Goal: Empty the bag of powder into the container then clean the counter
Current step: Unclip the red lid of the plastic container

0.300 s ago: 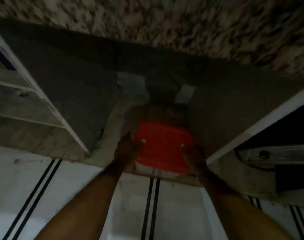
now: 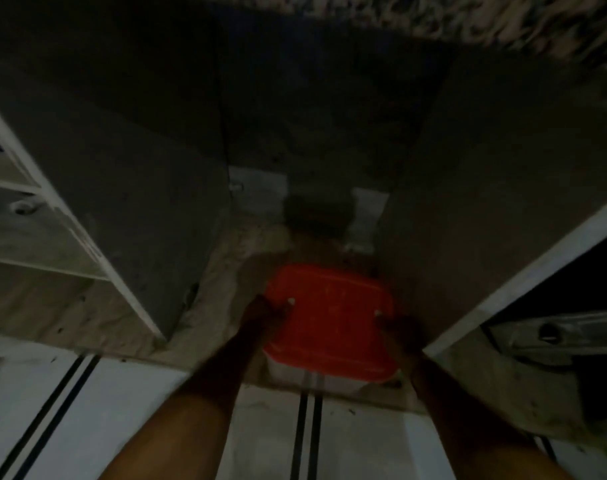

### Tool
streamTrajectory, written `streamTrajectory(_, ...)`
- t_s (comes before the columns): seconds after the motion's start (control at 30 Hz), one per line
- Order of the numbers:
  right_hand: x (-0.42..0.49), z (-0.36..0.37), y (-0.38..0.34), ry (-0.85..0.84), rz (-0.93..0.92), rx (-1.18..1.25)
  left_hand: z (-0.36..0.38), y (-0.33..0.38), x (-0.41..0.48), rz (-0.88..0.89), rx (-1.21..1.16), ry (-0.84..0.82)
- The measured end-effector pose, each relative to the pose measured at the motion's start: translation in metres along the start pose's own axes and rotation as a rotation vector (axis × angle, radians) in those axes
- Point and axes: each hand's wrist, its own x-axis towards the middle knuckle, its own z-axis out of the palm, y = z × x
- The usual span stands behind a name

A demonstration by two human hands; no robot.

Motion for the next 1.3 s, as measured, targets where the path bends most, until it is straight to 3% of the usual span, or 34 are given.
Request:
streamTrajectory(0.2,-0.047,-0.029,-0.027,-0.008,-0.025,0.257,-0.013,0.03,-0.054,0.018,0.024,0.139)
streamTrajectory(0.37,-0.136,-0.087,-0.082,0.038,-0.009,0.272,-0.063,0.08,-0.147,-0.086,-0.006,0.143)
streamTrajectory(0.63,-0.313,-0.232,-0.187,0.065,0.024,0.155,-0.171,0.191,-0.349,-0.124,0.081,0.206)
streamTrajectory(0.73,-0.379,-0.306,-0.246,0.039,0.034,0.109,-0.218,0.27,-0.431,-0.135,0.116,0.224)
streamTrajectory(0.93,-0.452,-0.425,-0.343,0.047,-0.062,0.073,-0.293,0.374,-0.518,-0.078,0.151,0.284)
streamTrajectory(1.13,-0.464,-0.504,-0.427,0.113,-0.196,0.068,-0.361,0.476,-0.536,0.088,0.174,0.271)
streamTrajectory(1.3,-0.415,-0.543,-0.468,0.169,-0.225,0.175,-0.367,0.558,-0.5,0.222,0.175,0.29)
